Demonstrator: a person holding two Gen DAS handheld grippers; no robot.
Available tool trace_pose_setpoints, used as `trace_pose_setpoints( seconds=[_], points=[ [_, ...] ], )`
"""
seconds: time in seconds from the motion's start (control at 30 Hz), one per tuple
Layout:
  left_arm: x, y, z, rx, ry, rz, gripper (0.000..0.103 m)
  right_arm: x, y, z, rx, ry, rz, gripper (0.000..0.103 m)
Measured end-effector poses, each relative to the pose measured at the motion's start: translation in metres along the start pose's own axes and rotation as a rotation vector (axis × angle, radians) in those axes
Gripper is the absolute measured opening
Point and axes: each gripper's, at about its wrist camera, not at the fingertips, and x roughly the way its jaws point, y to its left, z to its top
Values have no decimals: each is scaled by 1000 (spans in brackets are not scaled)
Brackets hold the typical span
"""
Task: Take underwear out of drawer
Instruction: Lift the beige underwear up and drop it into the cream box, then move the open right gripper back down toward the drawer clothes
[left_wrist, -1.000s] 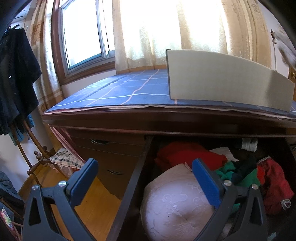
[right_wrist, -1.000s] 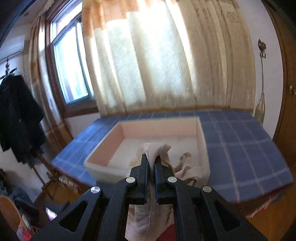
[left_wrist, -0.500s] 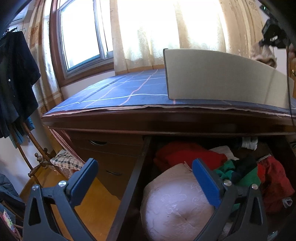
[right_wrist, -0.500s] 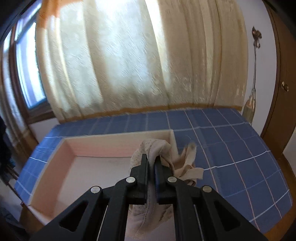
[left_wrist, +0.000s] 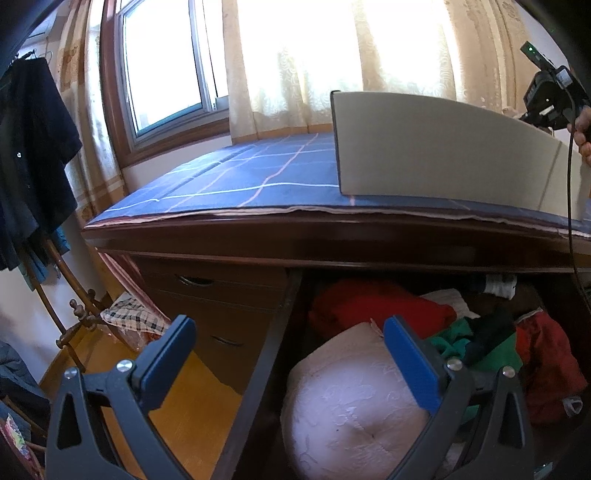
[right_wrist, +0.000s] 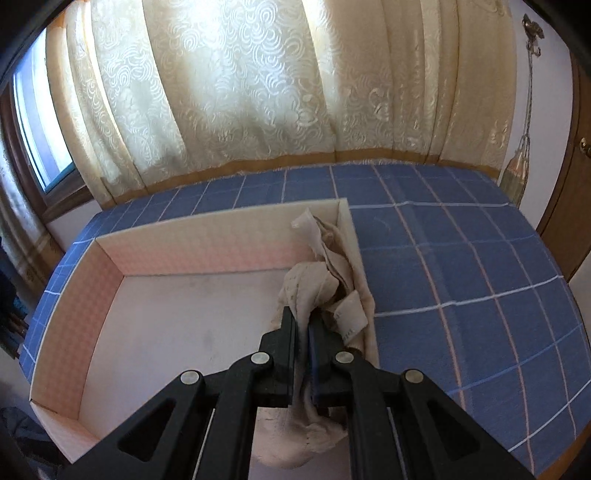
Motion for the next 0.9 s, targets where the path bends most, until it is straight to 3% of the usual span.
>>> trace_pose_setpoints(
  seconds=[0.1, 0.17, 0.2, 0.23, 0.3, 0.57, 0.7, 0.9],
  points=[
    [-2, -2, -1, 12, -8, 15, 103, 0, -4, -4, 10, 19, 39, 15],
    [-3, -3, -1, 21, -17, 24, 103, -9, -6, -8, 28, -19, 53, 20],
    [-3, -4, -1, 25, -21, 26, 103, -14, -8, -9, 30, -42, 54, 29],
    [-4, -5, -1, 29, -26, 30, 103, -19, -8, -11, 29, -66, 61, 46],
    [-6, -6, -1, 35, -33, 33, 103, -28, -8, -14, 26, -100, 95, 62],
    [-7, -5, 0, 38, -41, 36, 103, -81, -8, -48, 59, -253, 123, 63],
    [-7, -5, 0, 39, -46, 36, 103, -111, -8, -90, 60, -309, 156, 63],
    [-9, -8, -1, 64, -55, 48, 103, -133, -2, -159, 80, -304, 202, 63]
  ],
)
